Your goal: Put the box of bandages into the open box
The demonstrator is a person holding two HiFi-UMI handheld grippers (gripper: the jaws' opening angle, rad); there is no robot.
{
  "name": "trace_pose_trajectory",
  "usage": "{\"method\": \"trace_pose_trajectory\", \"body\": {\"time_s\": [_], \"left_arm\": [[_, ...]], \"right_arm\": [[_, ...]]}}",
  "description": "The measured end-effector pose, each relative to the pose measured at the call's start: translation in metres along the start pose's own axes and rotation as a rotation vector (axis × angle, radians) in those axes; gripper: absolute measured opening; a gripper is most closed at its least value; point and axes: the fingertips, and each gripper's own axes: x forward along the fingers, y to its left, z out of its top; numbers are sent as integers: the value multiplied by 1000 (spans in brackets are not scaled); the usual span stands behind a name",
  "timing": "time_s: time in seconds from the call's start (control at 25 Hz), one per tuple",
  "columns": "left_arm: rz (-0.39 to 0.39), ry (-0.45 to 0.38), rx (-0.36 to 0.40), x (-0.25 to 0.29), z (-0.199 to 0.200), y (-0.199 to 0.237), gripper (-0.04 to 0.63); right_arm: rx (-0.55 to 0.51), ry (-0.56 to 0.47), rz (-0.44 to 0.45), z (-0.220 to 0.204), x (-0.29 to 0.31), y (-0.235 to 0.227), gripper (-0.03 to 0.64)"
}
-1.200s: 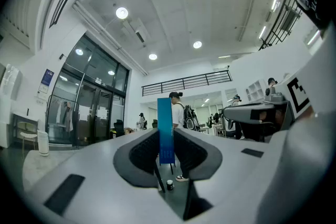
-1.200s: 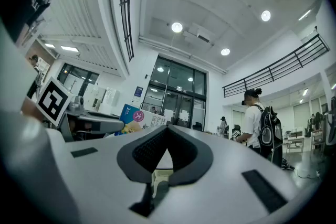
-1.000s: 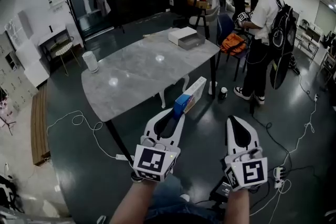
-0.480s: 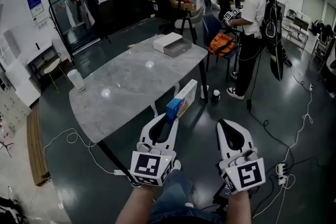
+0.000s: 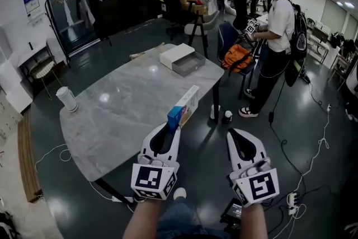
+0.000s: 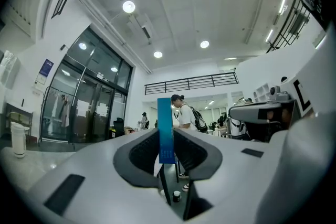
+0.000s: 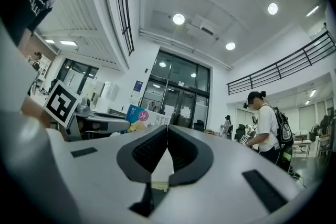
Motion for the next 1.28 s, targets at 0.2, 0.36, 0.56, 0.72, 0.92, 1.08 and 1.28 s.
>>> {"method": "trace_pose_trajectory", "body": {"time_s": [0.2, 0.36, 0.56, 0.72, 0.92, 1.08, 1.28], "left_arm": [[-7, 12, 11, 54, -5, 41, 91], [-35, 20, -2, 97, -11, 63, 91], [-71, 42, 11, 139, -19, 82, 91], [-77, 59, 18, 165, -27, 98, 91], [-75, 81, -6, 196, -35, 110, 91], [-47, 71, -38, 239, -42, 123, 91], [-16, 62, -66, 304, -58, 138, 91]], "right_arm": [[0, 22, 3, -7, 65, -19, 26], [-6, 34, -1, -15, 111, -36, 26], [35, 26, -27, -25, 159, -59, 26], [57, 27, -30, -37, 189, -67, 26], [100, 34, -40, -53, 215, -92, 26], [109, 16, -29, -63, 251, -127, 26], [113, 9, -5, -82, 308, -179, 26]]}}
